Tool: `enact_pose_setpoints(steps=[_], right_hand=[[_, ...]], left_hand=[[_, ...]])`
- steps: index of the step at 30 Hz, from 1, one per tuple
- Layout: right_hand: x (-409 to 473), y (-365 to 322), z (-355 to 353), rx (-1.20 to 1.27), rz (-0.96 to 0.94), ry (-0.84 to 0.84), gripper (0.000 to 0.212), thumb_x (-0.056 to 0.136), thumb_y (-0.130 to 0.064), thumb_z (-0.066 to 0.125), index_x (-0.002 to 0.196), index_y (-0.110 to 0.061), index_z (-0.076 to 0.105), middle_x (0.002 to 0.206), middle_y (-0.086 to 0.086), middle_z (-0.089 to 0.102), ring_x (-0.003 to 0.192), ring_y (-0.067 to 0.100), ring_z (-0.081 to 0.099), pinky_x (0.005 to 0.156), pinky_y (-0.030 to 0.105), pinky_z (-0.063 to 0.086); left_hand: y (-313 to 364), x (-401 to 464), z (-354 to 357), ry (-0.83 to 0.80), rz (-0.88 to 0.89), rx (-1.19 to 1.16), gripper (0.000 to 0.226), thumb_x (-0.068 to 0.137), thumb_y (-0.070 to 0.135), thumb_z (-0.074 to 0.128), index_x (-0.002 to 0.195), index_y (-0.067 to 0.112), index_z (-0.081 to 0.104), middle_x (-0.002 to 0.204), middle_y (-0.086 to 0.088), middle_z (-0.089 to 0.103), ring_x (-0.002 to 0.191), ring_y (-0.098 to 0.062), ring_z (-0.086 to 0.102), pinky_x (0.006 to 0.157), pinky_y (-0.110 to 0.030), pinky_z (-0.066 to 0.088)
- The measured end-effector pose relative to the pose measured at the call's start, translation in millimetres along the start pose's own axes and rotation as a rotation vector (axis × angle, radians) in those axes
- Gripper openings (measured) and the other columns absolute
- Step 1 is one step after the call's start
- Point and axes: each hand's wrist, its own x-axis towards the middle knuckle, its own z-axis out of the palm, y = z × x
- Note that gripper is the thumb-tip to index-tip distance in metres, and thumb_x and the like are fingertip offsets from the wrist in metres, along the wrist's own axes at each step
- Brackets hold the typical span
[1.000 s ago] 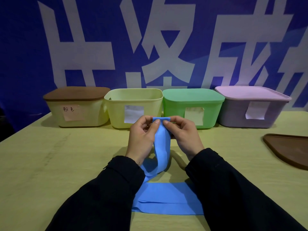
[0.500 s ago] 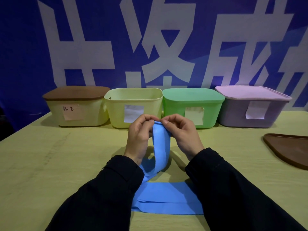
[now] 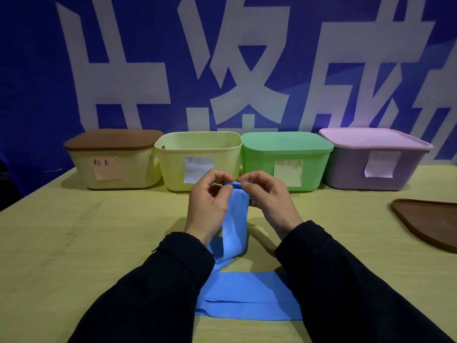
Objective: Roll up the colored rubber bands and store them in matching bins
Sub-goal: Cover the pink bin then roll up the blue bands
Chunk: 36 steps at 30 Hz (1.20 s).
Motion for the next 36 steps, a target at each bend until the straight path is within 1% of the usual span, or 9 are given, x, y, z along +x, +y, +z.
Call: enact_pose_setpoints(steps=[3,8,14,17,20,23,27,31,36], right_hand=[[0.3,1.2,1.2,-0.01,-0.002,0.009,0.01,0.093,-0.003,0.067,0.094,-0.014,0.067,0.078,0.006,0.069,0.076,0.016,0.062,0.072,0.035,0.052],[1.2,2.3,-1.6,-0.027,-0.035,0.009,0.009,0.091,-0.003,0.069,0.093,-0.012,0.069,0.083,0.002,0.073,0.082,0.015,0.067,0.077,0.034,0.054],[0.9,0.6,-1.1,0.021,0.029,0.007,0.004,0.094,-0.007,0.066,0.096,-0.01,0.068,0.067,-0.006,0.068,0.068,0.008,0.064,0.064,0.027,0.053],[1.2,2.0,-1.6,-0.023,0.022,0.019,0.007,0.095,-0.006,0.065,0.09,-0.009,0.068,0.062,-0.01,0.066,0.063,0.006,0.061,0.063,0.026,0.052],[1.0,0.1,-1.7,-0.011,0.003,0.023,0.007,0.095,-0.004,0.064,0.09,-0.008,0.068,0.063,-0.009,0.067,0.065,0.007,0.062,0.063,0.025,0.053],[1.0,1.0,-0.9,-0.02,-0.011,0.024,0.008,0.094,-0.004,0.065,0.091,-0.01,0.069,0.068,-0.007,0.068,0.068,0.009,0.063,0.064,0.025,0.053],[0.2,0.5,-0.5,0.008,0.014,0.031,0.005,0.094,-0.006,0.065,0.096,-0.004,0.069,0.075,0.0,0.07,0.072,0.011,0.064,0.065,0.028,0.054],[1.5,1.5,-1.0,-0.012,-0.004,0.044,0.008,0.093,-0.004,0.066,0.092,-0.012,0.069,0.075,0.0,0.072,0.072,0.012,0.065,0.067,0.03,0.054],[1.7,0.7,-1.1,0.002,-0.042,0.037,0.015,0.092,0.001,0.066,0.092,-0.014,0.068,0.082,0.002,0.072,0.078,0.014,0.066,0.072,0.031,0.056]], left_hand=[[0.8,-1.6,-0.2,-0.004,0.018,0.002,0.012,0.088,0.004,0.06,0.086,0.015,0.066,0.082,-0.007,0.067,0.072,-0.027,0.06,0.065,-0.033,0.047],[2.4,-1.7,0.4,0.012,0.018,-0.002,0.007,0.092,0.006,0.069,0.087,0.011,0.067,0.076,-0.001,0.067,0.066,-0.008,0.057,0.06,-0.018,0.044],[2.1,-0.7,0.7,0.022,0.014,-0.013,0.014,0.094,0.003,0.068,0.094,0.017,0.067,0.088,0.0,0.071,0.078,-0.007,0.066,0.072,-0.019,0.052],[4.1,-0.6,-0.1,0.012,-0.015,-0.078,0.025,0.093,0.002,0.069,0.108,0.021,0.063,0.096,-0.004,0.07,0.088,-0.009,0.069,0.079,-0.022,0.056],[3.4,0.1,-0.1,0.014,-0.055,-0.074,0.019,0.093,0.006,0.069,0.107,0.019,0.065,0.101,-0.005,0.072,0.09,-0.013,0.071,0.079,-0.025,0.055],[1.9,0.5,-0.3,0.003,-0.036,-0.021,0.01,0.095,0.008,0.068,0.098,0.017,0.069,0.095,0.001,0.073,0.085,-0.011,0.069,0.074,-0.023,0.054],[2.7,1.1,-2.0,0.006,-0.008,-0.025,0.013,0.095,0.003,0.066,0.095,0.016,0.07,0.089,0.002,0.073,0.082,-0.008,0.068,0.073,-0.019,0.052],[2.5,0.1,-0.8,-0.009,-0.013,-0.017,0.019,0.093,0.001,0.067,0.092,0.02,0.07,0.09,0.0,0.074,0.085,-0.011,0.07,0.074,-0.021,0.053],[4.3,-1.1,-0.9,0.0,-0.054,-0.078,0.015,0.092,0.008,0.072,0.101,0.02,0.07,0.1,-0.005,0.073,0.086,-0.011,0.071,0.073,-0.021,0.054]])
